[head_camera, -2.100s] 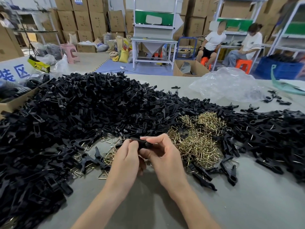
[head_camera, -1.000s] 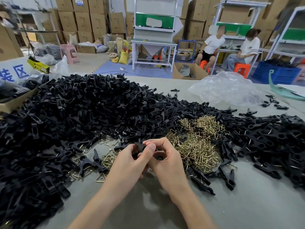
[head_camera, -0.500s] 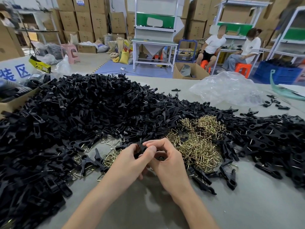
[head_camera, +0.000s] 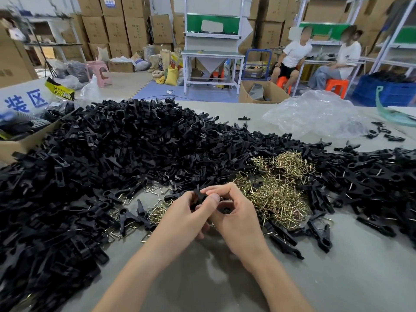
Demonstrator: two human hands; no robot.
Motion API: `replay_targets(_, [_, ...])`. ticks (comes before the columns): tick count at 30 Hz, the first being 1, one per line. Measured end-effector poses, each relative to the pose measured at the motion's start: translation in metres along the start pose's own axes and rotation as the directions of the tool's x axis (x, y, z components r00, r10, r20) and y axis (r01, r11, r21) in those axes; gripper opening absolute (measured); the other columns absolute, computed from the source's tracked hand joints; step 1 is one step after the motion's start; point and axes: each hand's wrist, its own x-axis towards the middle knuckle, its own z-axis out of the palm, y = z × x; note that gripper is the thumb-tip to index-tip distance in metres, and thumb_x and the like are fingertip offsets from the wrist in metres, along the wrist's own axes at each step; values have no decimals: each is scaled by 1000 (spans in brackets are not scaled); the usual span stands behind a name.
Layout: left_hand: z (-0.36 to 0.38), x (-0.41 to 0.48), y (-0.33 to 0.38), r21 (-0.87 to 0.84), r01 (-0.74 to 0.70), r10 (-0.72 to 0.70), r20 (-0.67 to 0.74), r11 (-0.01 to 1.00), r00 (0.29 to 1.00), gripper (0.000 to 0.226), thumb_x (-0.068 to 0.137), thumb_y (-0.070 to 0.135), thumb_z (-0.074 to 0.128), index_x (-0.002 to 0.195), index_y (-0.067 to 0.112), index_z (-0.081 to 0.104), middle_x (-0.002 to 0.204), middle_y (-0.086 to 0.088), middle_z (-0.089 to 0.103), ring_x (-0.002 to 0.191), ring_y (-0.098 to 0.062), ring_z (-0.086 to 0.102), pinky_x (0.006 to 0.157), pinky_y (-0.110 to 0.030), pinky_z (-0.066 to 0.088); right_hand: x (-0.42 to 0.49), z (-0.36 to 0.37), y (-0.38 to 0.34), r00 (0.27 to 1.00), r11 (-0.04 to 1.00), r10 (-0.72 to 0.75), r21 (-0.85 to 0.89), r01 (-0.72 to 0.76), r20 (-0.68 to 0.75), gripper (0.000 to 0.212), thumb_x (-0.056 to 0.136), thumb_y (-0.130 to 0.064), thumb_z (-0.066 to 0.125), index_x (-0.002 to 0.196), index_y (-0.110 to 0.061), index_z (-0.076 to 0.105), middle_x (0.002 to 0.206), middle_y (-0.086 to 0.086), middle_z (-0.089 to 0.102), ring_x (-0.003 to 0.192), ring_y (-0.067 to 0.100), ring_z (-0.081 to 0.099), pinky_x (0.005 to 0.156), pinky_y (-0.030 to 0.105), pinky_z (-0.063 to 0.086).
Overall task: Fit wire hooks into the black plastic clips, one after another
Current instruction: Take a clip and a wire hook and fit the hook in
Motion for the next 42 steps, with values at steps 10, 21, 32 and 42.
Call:
replay_targets(10, [1, 0, 0, 1, -13, 13, -17, 1000, 1000, 30, 91, 50, 60, 90, 20, 61, 60, 5, 66, 47, -8, 59, 47, -20, 45, 0, 0, -1, 1000, 1000, -11, 9, 11, -6, 24, 83, -20, 73, 100, -35, 68, 97, -11, 74, 78, 10, 70, 69, 39, 62])
replay_targets(21, [2, -5, 3, -2, -18, 18, -3, 1000, 1000, 57, 75, 69, 56, 90, 14, 61, 61, -3, 67, 49, -13, 58, 50, -28, 48, 0, -2, -6, 1000, 998, 2, 57, -3, 4, 39, 84, 0, 73, 93, -38, 68, 95, -11, 74, 74, 20, 69, 67, 21, 55])
replay_targets(32, [-14, 6, 6, -67, 66, -53, 192, 996, 980, 51, 68, 61, 64, 85, 13, 68, 60, -5, 64, 51, -21, 58, 47, -21, 44, 0, -1, -8, 997, 984, -23, 180, 8, 79, 49, 85, 10, 67, 80, -38, 66, 105, -4, 75, 81, 23, 73, 67, 25, 58])
replay_targets(42, [-10, 1, 8, -336, 152, -39, 322, 930, 946, 37, 72, 45, 77, 89, 12, 77, 77, -13, 56, 62, -16, 57, 46, -26, 46, -2, 1, -12, 988, 961, -9, 273, -34, 153, 36, 84, 12, 65, 89, -24, 71, 109, -3, 72, 56, 15, 65, 50, 27, 55])
